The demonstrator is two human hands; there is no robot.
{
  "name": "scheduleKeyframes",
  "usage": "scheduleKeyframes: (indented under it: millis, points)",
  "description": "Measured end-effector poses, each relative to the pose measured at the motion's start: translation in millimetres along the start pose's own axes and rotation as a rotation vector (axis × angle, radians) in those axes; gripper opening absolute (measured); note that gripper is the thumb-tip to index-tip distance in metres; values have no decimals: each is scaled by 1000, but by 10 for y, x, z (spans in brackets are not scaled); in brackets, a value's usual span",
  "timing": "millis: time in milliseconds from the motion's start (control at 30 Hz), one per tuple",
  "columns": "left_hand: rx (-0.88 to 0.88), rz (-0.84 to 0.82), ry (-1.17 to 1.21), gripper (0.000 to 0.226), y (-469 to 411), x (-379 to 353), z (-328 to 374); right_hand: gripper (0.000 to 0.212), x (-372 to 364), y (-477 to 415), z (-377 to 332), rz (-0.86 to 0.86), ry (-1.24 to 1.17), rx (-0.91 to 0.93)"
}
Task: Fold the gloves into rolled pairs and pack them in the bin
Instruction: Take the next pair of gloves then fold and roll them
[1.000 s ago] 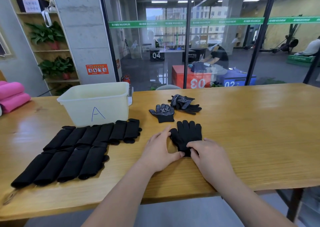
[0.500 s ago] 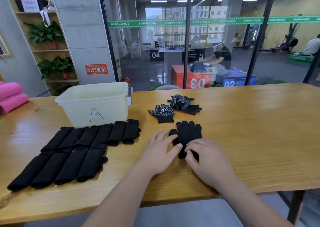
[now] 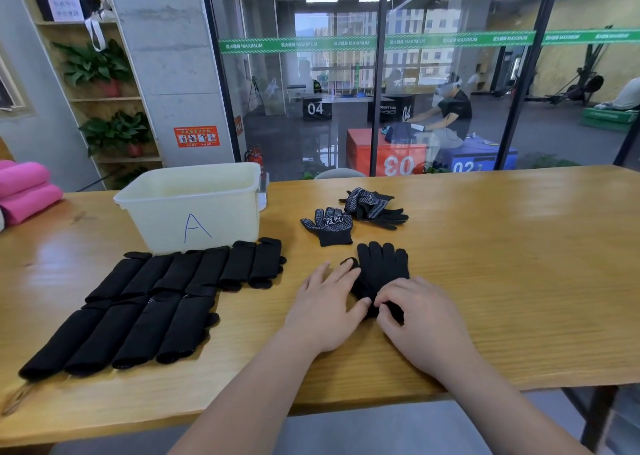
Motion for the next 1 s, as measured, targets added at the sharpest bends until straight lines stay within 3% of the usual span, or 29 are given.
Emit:
scheduleKeyframes:
  millis: [267, 400, 467, 633, 1000]
  points:
    - [20, 2, -58, 85, -6, -3, 9, 21, 36, -183, 151, 16, -178, -93]
    - [19, 15, -62, 88, -16, -5, 2, 58, -410, -454, 2, -437, -50, 12]
    - [23, 16, -56, 89, -9, -2, -3, 66, -553, -556, 22, -561, 44, 1]
    - [25, 63, 55, 84, -10, 59, -33, 65, -566, -915, -68, -486, 122, -31]
    - [42, 250, 262, 56, 24, 270, -131, 82, -1032, -942, -13, -565, 208, -77]
Point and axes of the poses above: each hand's wrist, its own y-axis away from the middle knuckle, its own x-axis out of the back of the hand, z = x × y, the point moved 10 cm from there along -y, towards the middle knuckle, and after that the axes turned 12 degrees about y, right-handed, at the moved point
